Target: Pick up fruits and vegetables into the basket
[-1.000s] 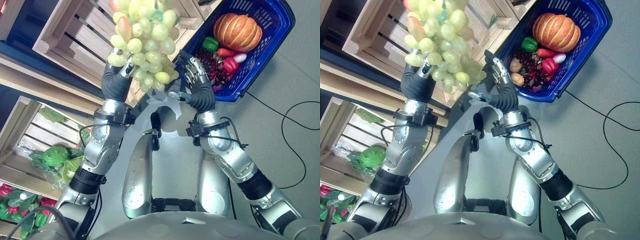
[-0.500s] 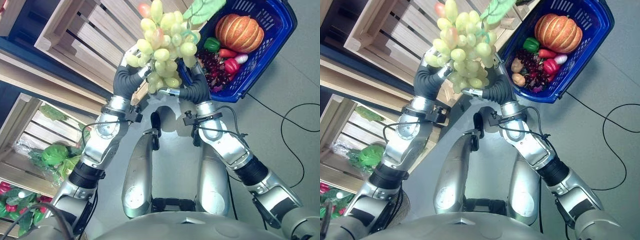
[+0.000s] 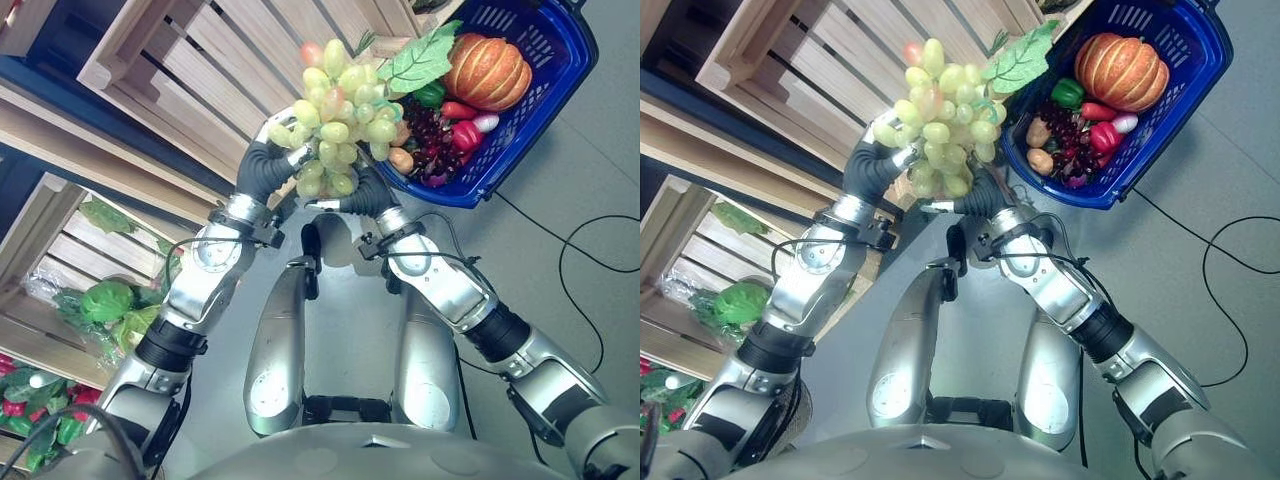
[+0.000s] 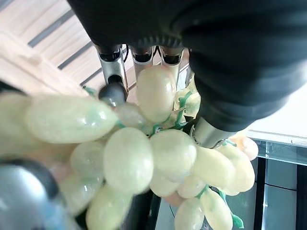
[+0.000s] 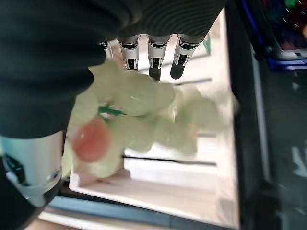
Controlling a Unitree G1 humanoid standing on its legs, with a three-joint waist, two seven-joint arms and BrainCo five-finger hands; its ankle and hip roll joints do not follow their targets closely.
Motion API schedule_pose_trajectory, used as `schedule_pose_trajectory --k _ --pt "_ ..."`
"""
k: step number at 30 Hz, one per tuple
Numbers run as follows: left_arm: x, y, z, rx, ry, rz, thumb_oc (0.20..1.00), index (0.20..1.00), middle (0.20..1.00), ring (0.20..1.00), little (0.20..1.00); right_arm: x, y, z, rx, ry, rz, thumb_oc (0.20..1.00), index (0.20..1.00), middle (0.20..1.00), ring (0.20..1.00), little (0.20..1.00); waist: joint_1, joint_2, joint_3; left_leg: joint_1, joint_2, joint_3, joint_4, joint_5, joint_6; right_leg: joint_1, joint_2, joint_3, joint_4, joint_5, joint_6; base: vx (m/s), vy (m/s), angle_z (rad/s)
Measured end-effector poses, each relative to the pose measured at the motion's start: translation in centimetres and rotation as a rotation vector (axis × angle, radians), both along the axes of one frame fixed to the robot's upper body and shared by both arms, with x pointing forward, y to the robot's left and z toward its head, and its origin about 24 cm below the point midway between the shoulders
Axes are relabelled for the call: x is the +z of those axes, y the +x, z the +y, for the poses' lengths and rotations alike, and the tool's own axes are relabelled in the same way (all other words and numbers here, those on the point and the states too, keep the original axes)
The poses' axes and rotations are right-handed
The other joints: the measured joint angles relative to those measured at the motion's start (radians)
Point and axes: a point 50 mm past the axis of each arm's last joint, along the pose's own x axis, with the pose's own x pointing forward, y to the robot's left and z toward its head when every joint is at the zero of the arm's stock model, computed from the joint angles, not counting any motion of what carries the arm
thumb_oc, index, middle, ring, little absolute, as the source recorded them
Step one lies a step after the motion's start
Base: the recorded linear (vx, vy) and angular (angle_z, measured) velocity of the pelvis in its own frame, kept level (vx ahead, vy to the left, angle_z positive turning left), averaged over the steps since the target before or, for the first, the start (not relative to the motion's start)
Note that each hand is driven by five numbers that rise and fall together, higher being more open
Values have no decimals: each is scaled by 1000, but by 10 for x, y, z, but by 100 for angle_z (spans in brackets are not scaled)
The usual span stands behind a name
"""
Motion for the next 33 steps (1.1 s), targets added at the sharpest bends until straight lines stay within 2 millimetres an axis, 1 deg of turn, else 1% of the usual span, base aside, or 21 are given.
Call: schedule_pose_trajectory --k 6,8,12,13,14,16,24,28,32,33 --pt "-1 1 -5 -33 -23 33 200 200 200 200 200 -4 1 5 43 -43 59 1000 1000 1000 1000 1000 3 0 0 -8 0 -3 2 0 0 -4 0 -3 1 1 -1 -1 -1 1" --pt "1 3 -10 -56 -26 37 200 200 200 200 200 -7 5 5 44 -58 90 1000 1000 1000 1000 1000 4 -2 0 -15 0 -10 8 0 0 -4 1 -8 1 2 -3 -10 -2 6" --pt "-2 7 -12 -77 -52 76 200 200 200 200 200 -10 9 6 32 -64 105 1000 1000 1000 1000 1000 5 -6 1 -16 -1 -10 12 0 0 -4 1 -7 0 2 -2 0 0 0" --pt "-3 8 -13 -84 -65 89 200 200 200 200 200 -11 10 7 24 -52 104 642 642 642 642 642 3 -8 1 -16 -1 -10 12 0 0 -4 1 -7 0 2 -2 0 0 0" --pt "-4 9 -13 -86 -75 96 200 200 200 200 200 -11 10 7 20 -40 103 200 200 200 200 200 2 -10 0 -16 -1 -10 12 0 0 -4 1 -7 0 2 -2 0 0 0" --pt "-5 11 -16 -94 -85 107 200 200 200 200 200 -9 9 8 11 -4 80 200 200 200 200 200 0 -13 0 -16 -1 -10 14 -1 1 -4 1 -6 -3 2 -2 0 0 0" --pt "4 11 -21 -119 -206 64 200 200 200 200 200 -3 7 6 -15 80 -3 200 200 200 200 200 -14 -14 0 -17 0 -9 10 -2 2 -5 10 5 -16 6 1 -4 6 -2" --pt "3 11 -21 -115 -253 65 200 200 200 200 200 -4 7 5 -28 99 -12 200 200 200 200 200 -14 -14 0 -17 -1 -8 7 -2 2 -5 10 5 -16 8 1 0 0 0" --pt "2 10 -21 -125 -257 58 200 200 200 200 200 -5 5 3 -29 120 -16 200 200 200 200 200 -14 -14 0 -15 -1 -7 4 -2 2 -5 9 5 -16 8 1 0 0 0" --pt "2 10 -21 -131 -254 55 376 376 376 376 376 -5 4 3 -27 124 -16 200 200 200 200 200 -14 -14 0 -15 -1 -7 4 -2 2 -5 10 6 -16 8 1 0 0 0"
